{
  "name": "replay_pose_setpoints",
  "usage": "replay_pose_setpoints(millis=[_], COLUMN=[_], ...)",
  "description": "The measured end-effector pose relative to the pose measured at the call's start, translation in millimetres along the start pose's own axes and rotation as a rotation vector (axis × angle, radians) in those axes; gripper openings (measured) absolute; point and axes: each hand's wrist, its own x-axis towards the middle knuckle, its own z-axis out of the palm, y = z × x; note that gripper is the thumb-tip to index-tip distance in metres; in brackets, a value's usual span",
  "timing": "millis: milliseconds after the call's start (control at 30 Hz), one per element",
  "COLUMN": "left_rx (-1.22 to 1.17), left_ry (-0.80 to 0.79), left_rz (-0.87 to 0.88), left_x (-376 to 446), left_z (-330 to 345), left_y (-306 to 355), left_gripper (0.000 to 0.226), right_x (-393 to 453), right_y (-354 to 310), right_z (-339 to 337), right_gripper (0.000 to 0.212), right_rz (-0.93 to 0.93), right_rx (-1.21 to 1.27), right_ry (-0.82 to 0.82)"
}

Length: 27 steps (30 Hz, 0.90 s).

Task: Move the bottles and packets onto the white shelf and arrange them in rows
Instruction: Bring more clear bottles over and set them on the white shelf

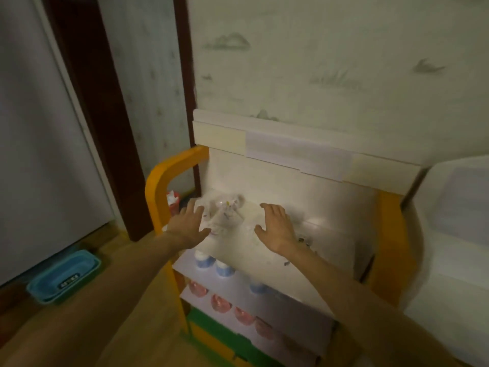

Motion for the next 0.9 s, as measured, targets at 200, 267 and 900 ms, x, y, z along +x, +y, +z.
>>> replay_pose_setpoints(millis=[200, 267, 900], left_rx=[0.051, 0.093, -0.24], left_ry=[-0.081, -0.113, -0.367], left_rz=[-0.026, 0.01, 0.213], left_x=[59.9, 87.7, 250.3], left_z=[32.3, 33.8, 101.9], left_y=[-55.5, -69.8, -105.9], left_gripper=[0.09, 0.093, 0.083], right_x=[88.6, 123.9, 297.3], right_y=[-12.1, -15.2, 2.6], right_z=[63.1, 82.2, 197.0], right_gripper=[0.064, 0.066, 0.071], right_rz=[-0.047, -0.062, -0.11], right_rx=[-0.065, -0.072, -0.205], right_ry=[-0.1, -0.146, -0.429])
